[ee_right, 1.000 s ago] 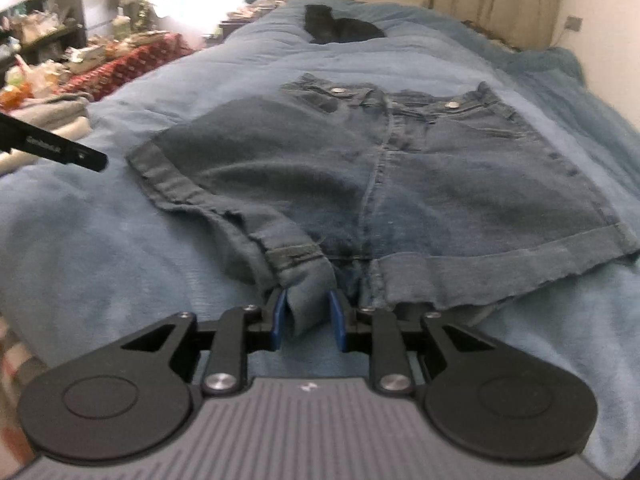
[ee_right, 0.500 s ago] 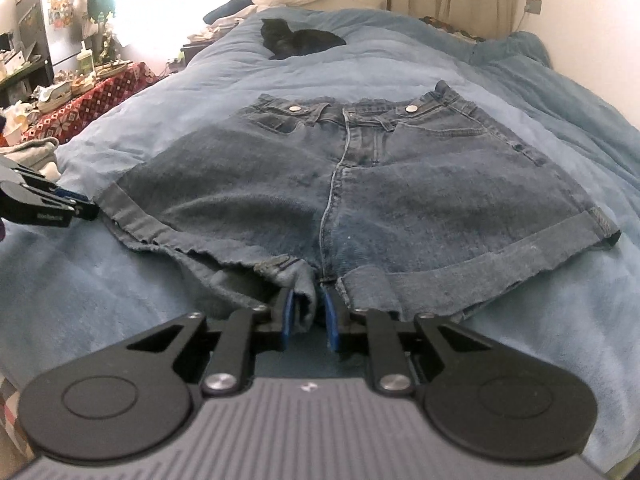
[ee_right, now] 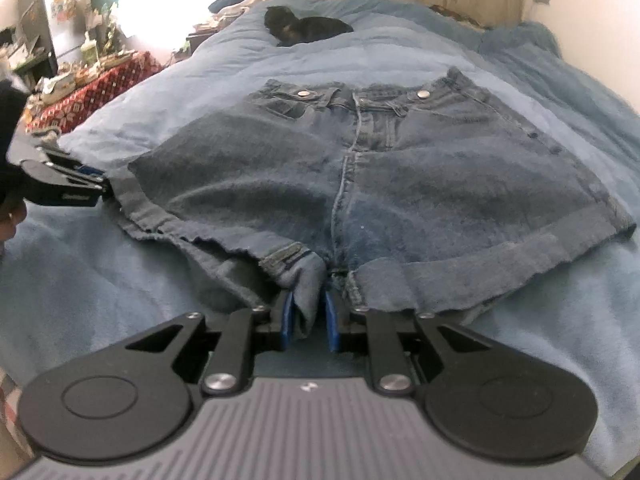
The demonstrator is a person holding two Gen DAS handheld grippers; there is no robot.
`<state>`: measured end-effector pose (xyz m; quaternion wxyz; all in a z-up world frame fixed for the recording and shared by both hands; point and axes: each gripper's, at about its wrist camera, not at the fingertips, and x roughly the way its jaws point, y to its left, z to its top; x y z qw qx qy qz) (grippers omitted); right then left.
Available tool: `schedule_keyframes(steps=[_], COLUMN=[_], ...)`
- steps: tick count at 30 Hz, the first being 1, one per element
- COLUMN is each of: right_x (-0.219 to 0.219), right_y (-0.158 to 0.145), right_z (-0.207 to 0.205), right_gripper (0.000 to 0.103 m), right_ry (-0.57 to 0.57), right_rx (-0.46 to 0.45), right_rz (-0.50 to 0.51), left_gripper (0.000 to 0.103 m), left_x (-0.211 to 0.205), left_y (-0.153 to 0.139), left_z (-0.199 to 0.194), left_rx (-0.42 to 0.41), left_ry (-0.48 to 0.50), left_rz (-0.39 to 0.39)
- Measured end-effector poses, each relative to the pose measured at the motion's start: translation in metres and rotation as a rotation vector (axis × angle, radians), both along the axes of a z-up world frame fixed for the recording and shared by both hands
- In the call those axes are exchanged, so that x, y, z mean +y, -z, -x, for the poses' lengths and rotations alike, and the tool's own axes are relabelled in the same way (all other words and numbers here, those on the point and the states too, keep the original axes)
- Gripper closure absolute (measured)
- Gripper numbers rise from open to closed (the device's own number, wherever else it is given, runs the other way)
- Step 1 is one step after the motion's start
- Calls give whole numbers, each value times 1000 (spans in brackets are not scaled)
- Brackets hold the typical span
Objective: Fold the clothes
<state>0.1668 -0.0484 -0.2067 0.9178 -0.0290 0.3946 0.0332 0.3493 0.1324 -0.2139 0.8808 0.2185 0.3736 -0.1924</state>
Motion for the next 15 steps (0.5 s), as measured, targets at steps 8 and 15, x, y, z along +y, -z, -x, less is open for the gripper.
schedule_keyframes(steps=[8,15], right_x=[-3,1], right_y=[-31,-3], right_z=[24,41], right_gripper=[100,100], right_ry=[-35,-77], right_rx=[-51,16], right_rz=[25,17], left_gripper=[96,95], left_x=[51,45], left_y=[-53,-18], left_z=[1,2], left_rx=[-23,46], left_ry=[-126,-142], left_rz=[263,184])
